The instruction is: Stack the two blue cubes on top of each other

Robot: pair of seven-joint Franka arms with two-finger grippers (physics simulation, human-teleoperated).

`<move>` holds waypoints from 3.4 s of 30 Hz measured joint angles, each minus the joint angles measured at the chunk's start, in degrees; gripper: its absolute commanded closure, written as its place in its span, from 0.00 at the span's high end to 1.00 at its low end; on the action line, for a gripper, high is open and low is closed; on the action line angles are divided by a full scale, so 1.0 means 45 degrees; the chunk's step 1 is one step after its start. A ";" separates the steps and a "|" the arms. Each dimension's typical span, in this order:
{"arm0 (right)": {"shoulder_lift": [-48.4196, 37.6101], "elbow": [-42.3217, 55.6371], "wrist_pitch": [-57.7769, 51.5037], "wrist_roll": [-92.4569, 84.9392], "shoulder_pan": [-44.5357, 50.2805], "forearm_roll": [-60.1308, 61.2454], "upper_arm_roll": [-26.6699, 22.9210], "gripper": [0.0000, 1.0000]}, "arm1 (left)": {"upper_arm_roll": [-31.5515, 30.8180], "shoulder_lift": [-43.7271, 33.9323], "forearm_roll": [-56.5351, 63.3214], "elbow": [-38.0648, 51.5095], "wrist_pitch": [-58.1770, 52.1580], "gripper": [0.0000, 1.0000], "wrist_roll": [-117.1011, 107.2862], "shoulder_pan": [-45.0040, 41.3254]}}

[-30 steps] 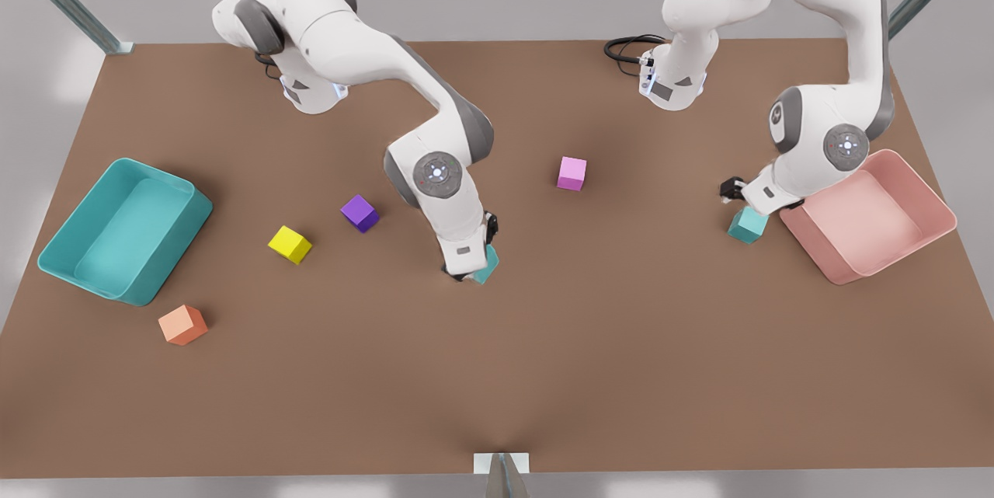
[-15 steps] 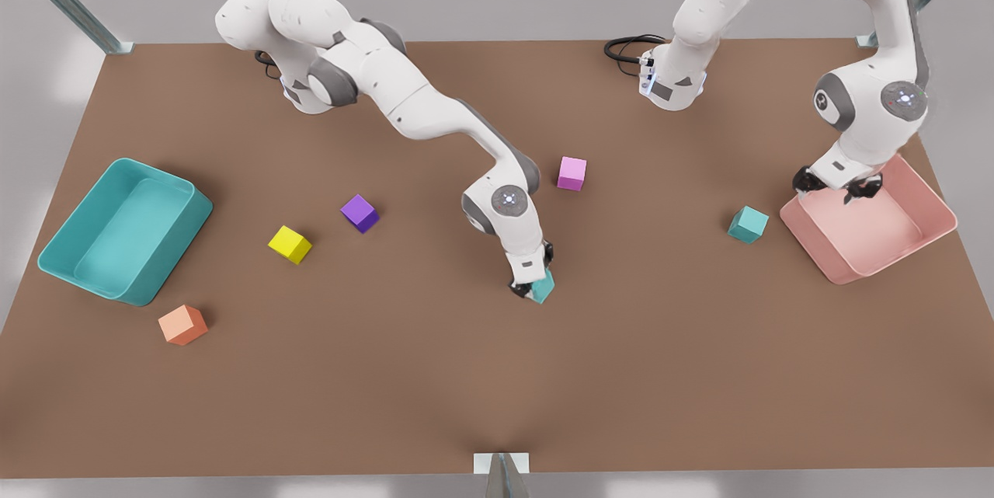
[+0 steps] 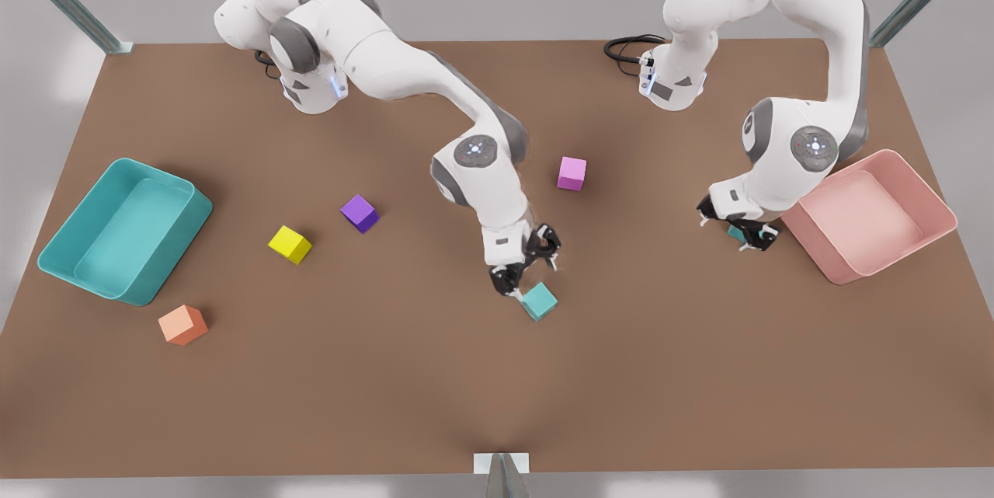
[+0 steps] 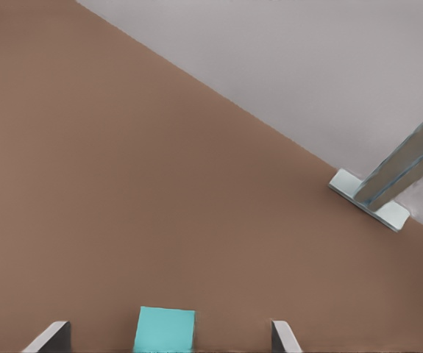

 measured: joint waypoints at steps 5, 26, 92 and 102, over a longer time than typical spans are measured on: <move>-0.4165 -0.2713 -0.5108 0.0276 -0.5435 0.0086 0.0016 1.00 | 0.2452 0.0027 0.0903 -0.2367 0.1107 1.00 0.0725 -0.1054; -0.9380 -1.5801 -0.1520 0.0518 -1.0333 -0.0855 0.1405 1.00 | 0.4166 0.1682 0.1292 -0.3782 0.5701 1.00 0.3797 -0.0012; -1.2016 -1.2353 -0.7099 0.1581 -1.2585 -0.1614 0.3301 1.00 | 0.1912 0.2656 0.1187 -0.0886 0.4233 0.65 0.1193 0.0266; -1.2036 -1.2355 -0.7113 0.1603 -1.2599 -0.1615 0.3301 1.00 | -0.0115 0.4879 0.1304 0.3775 0.1056 0.65 -0.4102 -0.5047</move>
